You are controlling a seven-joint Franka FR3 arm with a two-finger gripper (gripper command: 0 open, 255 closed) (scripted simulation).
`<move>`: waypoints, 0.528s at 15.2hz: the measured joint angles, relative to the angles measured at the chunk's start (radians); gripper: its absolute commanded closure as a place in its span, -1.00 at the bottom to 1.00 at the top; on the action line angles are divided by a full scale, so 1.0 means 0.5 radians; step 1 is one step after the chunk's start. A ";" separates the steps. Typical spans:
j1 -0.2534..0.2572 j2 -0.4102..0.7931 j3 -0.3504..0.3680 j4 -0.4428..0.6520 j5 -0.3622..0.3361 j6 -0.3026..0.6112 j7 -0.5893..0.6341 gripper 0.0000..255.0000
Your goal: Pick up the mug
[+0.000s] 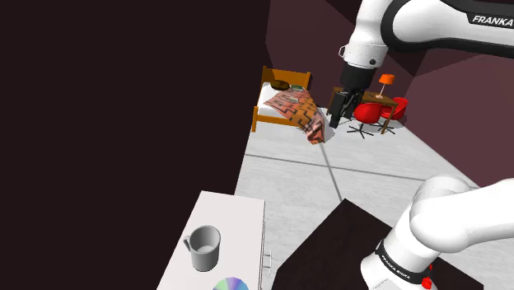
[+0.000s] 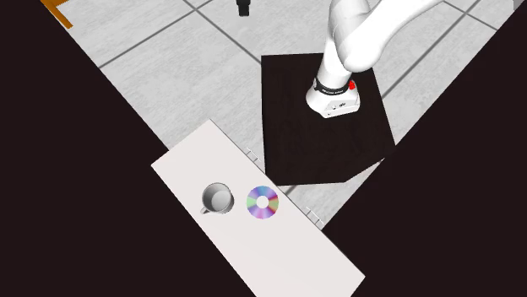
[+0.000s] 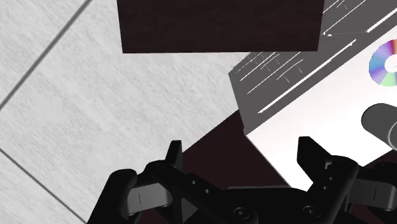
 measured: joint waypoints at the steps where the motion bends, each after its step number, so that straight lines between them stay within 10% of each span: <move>1: 0.000 0.000 0.000 0.000 0.000 0.000 0.000 -1.00; 8: 0.058 0.080 0.190 -0.216 0.165 0.292 0.235 -1.00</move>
